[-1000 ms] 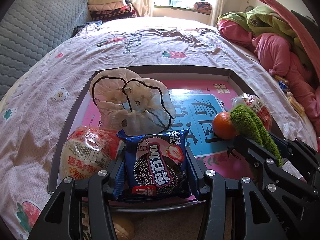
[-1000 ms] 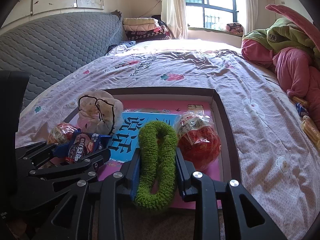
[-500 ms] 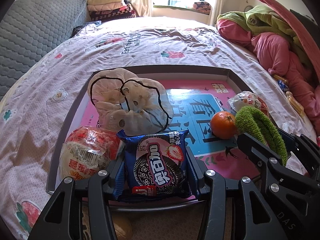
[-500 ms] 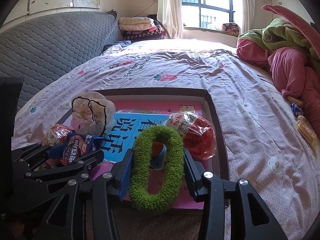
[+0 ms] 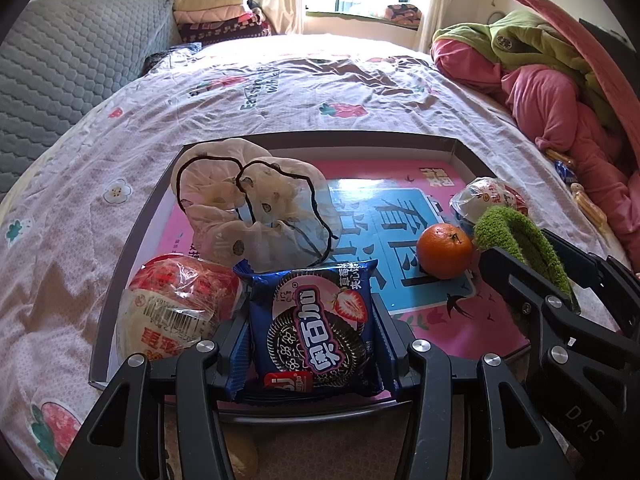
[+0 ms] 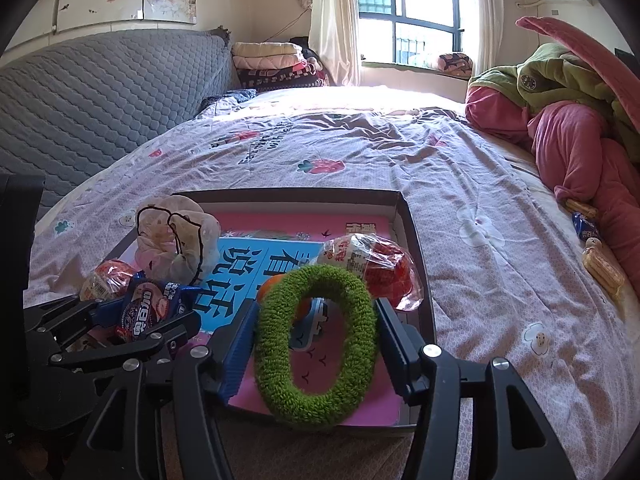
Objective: Organize objects
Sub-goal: 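Open right tool to release the green ring while left tool releases the cookie packet, then withdraw both open tools from the tray back toward the walnut and orange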
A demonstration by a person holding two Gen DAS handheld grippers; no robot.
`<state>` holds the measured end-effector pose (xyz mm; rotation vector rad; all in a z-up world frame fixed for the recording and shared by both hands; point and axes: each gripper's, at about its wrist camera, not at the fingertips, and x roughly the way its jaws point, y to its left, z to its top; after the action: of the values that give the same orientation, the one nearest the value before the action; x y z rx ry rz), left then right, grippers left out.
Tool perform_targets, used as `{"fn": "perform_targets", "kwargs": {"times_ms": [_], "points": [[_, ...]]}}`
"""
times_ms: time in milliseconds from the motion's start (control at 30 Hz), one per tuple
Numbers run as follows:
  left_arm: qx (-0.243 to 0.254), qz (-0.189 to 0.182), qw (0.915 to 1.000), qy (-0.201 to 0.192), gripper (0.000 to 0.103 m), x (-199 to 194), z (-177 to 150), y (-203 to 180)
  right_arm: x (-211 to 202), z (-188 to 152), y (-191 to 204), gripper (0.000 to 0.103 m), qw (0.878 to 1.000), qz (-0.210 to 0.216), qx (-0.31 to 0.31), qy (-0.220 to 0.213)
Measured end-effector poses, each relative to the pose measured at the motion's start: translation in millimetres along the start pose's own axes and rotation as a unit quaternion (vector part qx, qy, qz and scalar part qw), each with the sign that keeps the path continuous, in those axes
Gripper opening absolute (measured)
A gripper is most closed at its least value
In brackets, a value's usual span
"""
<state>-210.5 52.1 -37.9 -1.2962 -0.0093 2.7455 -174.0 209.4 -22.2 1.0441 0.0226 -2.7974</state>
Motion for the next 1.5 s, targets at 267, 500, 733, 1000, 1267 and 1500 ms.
{"fn": "perform_targets", "kwargs": {"times_ms": [267,500,733,1000,1267,1500], "points": [[0.002,-0.002,1.0000,0.000,0.053,0,0,0,3,5,-3,0.059,1.000,-0.001,0.007,-0.011],[0.003,-0.004,1.0000,-0.001,0.053,-2,0,-1,-1,7,-6,0.062,1.000,-0.001,0.013,-0.016],[0.008,-0.002,1.0000,-0.001,0.053,-2,0,-5,-12,9,-13,0.062,0.999,0.002,0.023,-0.027],[0.012,-0.003,0.9998,-0.012,0.056,-6,0,-8,-17,9,-18,0.063,0.999,0.005,0.028,-0.030],[0.011,-0.009,0.9996,-0.026,0.058,-14,3,-7,-21,8,-21,0.064,0.999,0.010,0.036,-0.033],[0.014,-0.010,0.9993,-0.032,0.063,-19,2,-9,-23,8,-21,0.065,0.999,0.015,0.038,-0.033]]}}
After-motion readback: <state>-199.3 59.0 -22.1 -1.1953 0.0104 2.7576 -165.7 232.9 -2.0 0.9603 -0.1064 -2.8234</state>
